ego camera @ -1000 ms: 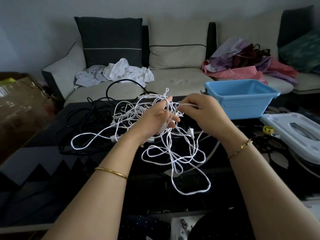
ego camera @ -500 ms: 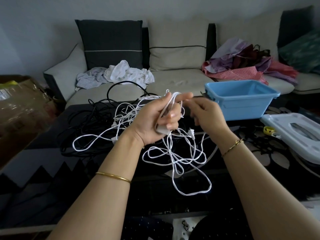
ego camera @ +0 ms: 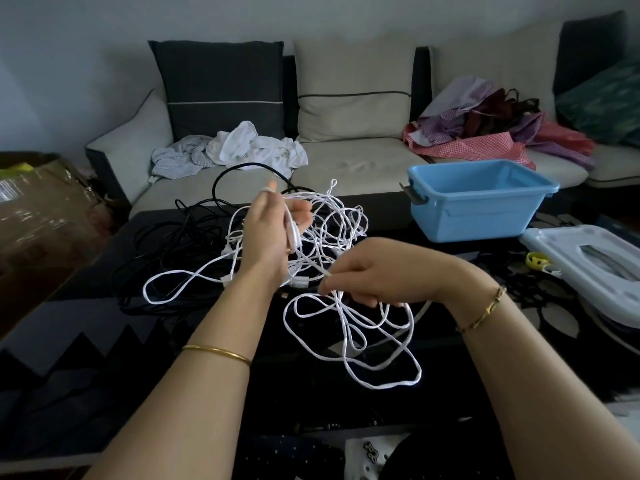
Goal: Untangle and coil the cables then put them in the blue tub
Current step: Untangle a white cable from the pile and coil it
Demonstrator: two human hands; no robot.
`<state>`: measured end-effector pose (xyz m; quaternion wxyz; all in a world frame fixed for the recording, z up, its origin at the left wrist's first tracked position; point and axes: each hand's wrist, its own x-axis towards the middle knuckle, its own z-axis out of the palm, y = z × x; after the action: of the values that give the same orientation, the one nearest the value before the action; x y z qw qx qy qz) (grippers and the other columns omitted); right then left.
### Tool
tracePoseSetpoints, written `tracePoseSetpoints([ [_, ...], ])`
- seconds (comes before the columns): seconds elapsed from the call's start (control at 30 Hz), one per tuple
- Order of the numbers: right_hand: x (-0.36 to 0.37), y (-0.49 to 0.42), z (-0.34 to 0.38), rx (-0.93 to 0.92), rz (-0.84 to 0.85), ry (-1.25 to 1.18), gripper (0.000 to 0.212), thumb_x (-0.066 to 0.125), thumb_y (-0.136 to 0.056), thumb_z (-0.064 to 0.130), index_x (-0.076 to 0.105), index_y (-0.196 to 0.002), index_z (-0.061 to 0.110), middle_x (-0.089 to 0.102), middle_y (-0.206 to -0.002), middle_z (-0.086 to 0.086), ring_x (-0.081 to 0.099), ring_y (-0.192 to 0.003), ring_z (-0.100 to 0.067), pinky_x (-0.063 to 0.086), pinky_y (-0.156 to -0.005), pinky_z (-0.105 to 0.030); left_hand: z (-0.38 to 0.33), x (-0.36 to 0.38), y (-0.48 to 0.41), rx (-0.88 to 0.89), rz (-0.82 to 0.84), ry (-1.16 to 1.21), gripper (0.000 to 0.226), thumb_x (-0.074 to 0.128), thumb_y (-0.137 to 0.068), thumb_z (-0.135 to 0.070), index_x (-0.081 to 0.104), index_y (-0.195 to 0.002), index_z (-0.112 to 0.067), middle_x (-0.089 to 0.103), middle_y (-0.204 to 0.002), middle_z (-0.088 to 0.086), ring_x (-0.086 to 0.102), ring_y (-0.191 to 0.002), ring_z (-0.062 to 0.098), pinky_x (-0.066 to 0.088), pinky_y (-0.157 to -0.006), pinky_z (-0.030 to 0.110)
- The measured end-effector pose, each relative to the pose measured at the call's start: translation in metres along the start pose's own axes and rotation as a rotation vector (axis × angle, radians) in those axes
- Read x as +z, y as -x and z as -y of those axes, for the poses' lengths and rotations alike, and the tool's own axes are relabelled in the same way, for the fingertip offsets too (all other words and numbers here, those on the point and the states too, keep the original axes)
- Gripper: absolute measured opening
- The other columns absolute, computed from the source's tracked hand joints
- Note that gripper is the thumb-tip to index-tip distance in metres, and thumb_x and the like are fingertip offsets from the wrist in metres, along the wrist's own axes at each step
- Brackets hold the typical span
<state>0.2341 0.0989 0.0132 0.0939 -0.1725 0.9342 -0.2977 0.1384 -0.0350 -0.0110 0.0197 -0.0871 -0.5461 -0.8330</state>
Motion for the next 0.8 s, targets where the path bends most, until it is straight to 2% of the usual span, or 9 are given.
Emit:
tracePoseSetpoints([
  [0.07,-0.004,0.001,0.007,-0.046,-0.127,-0.013,0.027,0.058,-0.092,0.028,0.071,-0.086,0.005,0.046,-0.050,0.005,0.038,-0.045,-0.006,0.033,-0.047,-0.014,0.005,0.003,0.009,0.095,0.085,-0.193,0.042,0.031,-0.105,-0.016,0.029,-0.147,-0.011,0.063,-0.077,0.007,0.063,-0.068,0.011,0.056,-0.079,0.030],
  [0.13,-0.008,0.002,0.009,-0.085,-0.305,-0.039,0.019,0.063,-0.089,0.024,0.072,-0.080,0.008,0.047,-0.053,0.007,0.039,-0.048,-0.004,0.034,-0.050,-0.016,0.006,0.009,0.015,0.170,0.187,-0.399,0.041,0.032,-0.104,-0.013,0.033,-0.146,-0.010,0.061,-0.072,0.004,0.060,-0.061,0.004,0.051,-0.065,0.017],
  [0.23,-0.016,0.002,-0.003,-0.086,-0.585,-0.075,0.007,0.067,-0.084,0.016,0.071,-0.080,0.012,0.063,-0.069,0.004,0.056,-0.063,-0.007,0.045,-0.061,-0.022,0.006,0.016,0.020,0.056,0.369,-0.548,0.035,0.034,-0.103,-0.016,0.048,-0.134,-0.009,0.058,-0.064,0.009,0.054,-0.047,0.012,0.047,-0.048,0.020],
  [0.3,-0.019,0.000,-0.014,-0.074,-0.742,-0.121,0.003,0.068,-0.083,0.013,0.071,-0.082,0.013,0.069,-0.078,-0.002,0.061,-0.074,-0.014,0.048,-0.072,-0.032,0.007,0.018,0.022,-0.058,0.495,-0.524,0.029,0.037,-0.103,-0.021,0.055,-0.114,-0.002,0.061,-0.064,0.016,0.048,-0.038,0.016,0.038,-0.040,0.019],
  [0.33,-0.019,-0.001,-0.019,-0.062,-0.810,-0.148,0.003,0.068,-0.083,0.012,0.071,-0.082,0.013,0.069,-0.077,-0.002,0.062,-0.074,-0.015,0.049,-0.072,-0.032,0.007,0.018,0.024,-0.123,0.538,-0.468,0.026,0.038,-0.103,-0.023,0.057,-0.107,-0.005,0.061,-0.063,0.017,0.043,-0.035,0.015,0.034,-0.039,0.018],
  [0.5,-0.018,-0.007,-0.035,0.008,-1.023,-0.263,0.009,0.064,-0.086,0.011,0.073,-0.088,0.014,0.063,-0.074,0.015,0.057,-0.067,0.007,0.045,-0.067,-0.010,-0.001,0.022,0.024,-0.402,0.702,-0.139,0.038,0.029,-0.102,-0.025,0.057,-0.111,-0.001,0.057,-0.051,0.011,0.031,-0.028,0.004,0.024,-0.032,0.011],
  [0.6,-0.013,-0.014,-0.041,0.062,-1.017,-0.307,0.011,0.062,-0.089,0.014,0.073,-0.090,0.012,0.063,-0.072,0.009,0.055,-0.061,-0.004,0.045,-0.062,-0.022,-0.005,0.024,0.025,-0.473,0.752,0.043,0.044,0.020,-0.103,-0.027,0.054,-0.109,0.001,0.055,-0.047,0.006,0.030,-0.026,0.000,0.022,-0.028,0.009],
  [0.7,-0.006,-0.021,-0.048,0.157,-0.943,-0.371,0.017,0.057,-0.093,0.018,0.072,-0.096,0.011,0.053,-0.061,0.006,0.045,-0.051,-0.012,0.042,-0.054,-0.032,-0.011,0.022,0.023,-0.458,0.775,0.274,0.041,0.025,-0.099,-0.026,0.051,-0.114,0.002,0.058,-0.052,0.000,0.035,-0.030,0.000,0.024,-0.029,0.010],
  [0.8,0.006,-0.023,-0.046,0.203,-0.664,-0.426,0.017,0.052,-0.097,0.021,0.068,-0.099,0.021,0.051,-0.062,0.000,0.042,-0.042,-0.010,0.040,-0.040,-0.020,-0.015,0.021,0.019,-0.409,0.627,0.452,0.040,0.031,-0.097,-0.023,0.050,-0.118,0.004,0.062,-0.063,0.003,0.040,-0.036,0.002,0.032,-0.034,0.011],
])
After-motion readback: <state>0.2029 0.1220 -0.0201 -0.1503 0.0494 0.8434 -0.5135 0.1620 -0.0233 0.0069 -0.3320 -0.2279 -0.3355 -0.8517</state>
